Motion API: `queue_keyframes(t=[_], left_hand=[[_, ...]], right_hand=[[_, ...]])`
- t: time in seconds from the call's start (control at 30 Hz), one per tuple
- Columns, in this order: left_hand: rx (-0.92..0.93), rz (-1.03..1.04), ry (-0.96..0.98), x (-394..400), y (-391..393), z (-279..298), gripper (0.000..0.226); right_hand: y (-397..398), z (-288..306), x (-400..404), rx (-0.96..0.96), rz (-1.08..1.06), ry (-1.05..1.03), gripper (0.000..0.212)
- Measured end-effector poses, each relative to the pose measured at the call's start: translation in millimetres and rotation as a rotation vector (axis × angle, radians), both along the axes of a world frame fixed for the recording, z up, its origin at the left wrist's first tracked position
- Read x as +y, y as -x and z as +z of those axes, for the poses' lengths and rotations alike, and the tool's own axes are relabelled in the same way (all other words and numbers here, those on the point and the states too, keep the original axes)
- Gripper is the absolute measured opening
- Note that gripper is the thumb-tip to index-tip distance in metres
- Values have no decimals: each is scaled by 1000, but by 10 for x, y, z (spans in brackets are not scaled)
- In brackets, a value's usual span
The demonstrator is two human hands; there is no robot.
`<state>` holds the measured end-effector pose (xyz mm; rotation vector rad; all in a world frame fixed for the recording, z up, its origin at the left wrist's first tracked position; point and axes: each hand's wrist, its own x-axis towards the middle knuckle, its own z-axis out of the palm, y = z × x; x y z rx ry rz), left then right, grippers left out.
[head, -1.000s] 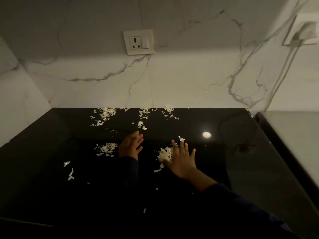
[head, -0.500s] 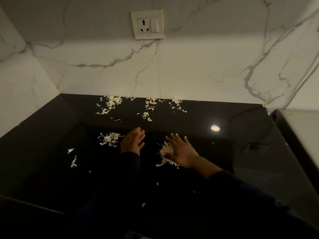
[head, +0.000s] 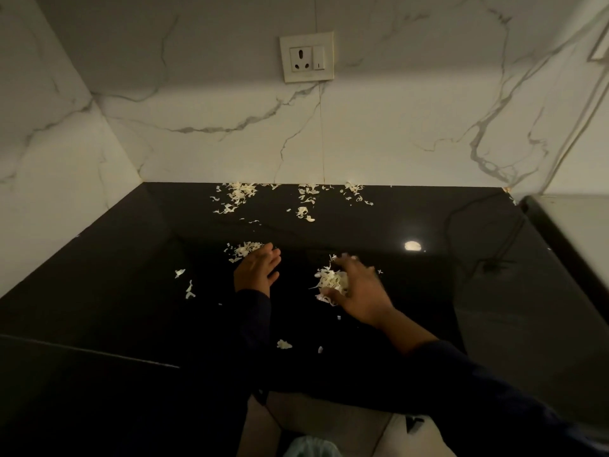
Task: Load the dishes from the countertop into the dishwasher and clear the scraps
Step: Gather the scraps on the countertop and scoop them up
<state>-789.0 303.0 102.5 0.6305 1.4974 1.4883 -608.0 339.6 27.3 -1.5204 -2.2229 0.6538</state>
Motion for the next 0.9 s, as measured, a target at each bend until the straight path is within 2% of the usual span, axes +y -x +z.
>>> queue_keyframes(t=[0.1, 0.17, 0.33, 0.47, 0.7, 0.8, 0.9], left_hand=[[-25, 9, -7, -66, 84, -18, 36], [-42, 23, -25, -90, 77, -41, 34], [-146, 22, -14, -52, 10, -96, 33], [-261, 37, 21, 13, 70, -129, 38], [-368, 65, 54, 132, 189, -250, 48], [-393, 75, 94, 225, 147, -284, 49], [-415, 83, 141, 301, 96, -302, 49]], right_hand=[[-161, -36, -68, -144, -209, 96, 103], [-150, -100, -164, -227, -203, 155, 114], [171, -135, -197, -292, -200, 140, 119], [391, -109, 9, -268, -114, 116, 103], [519, -58, 344, -341, 84, 21, 48], [520, 7, 436, -271, 128, -32, 39], [531, 39, 518, -258, 138, 32, 43]])
